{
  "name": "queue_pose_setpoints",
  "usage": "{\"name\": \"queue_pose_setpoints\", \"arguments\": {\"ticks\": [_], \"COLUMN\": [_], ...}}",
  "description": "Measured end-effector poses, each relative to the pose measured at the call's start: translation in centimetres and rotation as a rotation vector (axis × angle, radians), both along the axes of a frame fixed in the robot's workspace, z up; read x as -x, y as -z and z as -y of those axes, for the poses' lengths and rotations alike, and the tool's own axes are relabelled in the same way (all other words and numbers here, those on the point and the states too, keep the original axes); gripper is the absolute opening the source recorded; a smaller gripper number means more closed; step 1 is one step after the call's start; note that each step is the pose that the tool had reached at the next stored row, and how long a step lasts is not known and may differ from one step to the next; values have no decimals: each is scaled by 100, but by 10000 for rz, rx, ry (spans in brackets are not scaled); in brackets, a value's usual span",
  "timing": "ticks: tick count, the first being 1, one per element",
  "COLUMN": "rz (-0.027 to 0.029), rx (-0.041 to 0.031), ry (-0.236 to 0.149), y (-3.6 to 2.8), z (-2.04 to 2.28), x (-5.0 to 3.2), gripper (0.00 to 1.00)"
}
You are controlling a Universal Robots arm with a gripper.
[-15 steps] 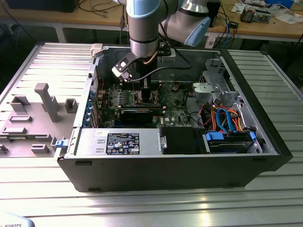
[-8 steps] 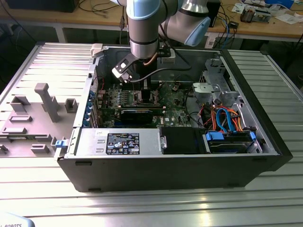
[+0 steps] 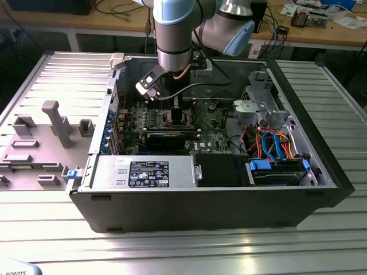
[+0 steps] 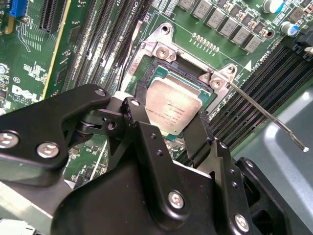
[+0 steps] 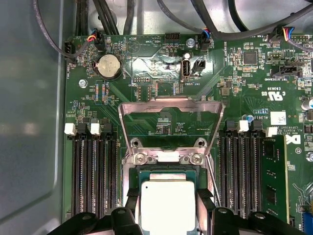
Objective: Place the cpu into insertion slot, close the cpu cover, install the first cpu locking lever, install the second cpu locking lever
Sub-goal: 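Place the cpu into insertion slot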
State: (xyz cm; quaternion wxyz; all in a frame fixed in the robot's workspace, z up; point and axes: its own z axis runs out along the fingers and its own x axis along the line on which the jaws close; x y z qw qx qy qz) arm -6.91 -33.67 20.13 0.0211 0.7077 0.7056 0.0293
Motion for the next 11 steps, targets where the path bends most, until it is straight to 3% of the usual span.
{"name": "queue_pose_setpoints", "arguments": {"ticks": [11], "rz": [10], "rx": [16], "ry": [-104], "y": [17], "z": [24], "x": [1], "gripper": [54]}}
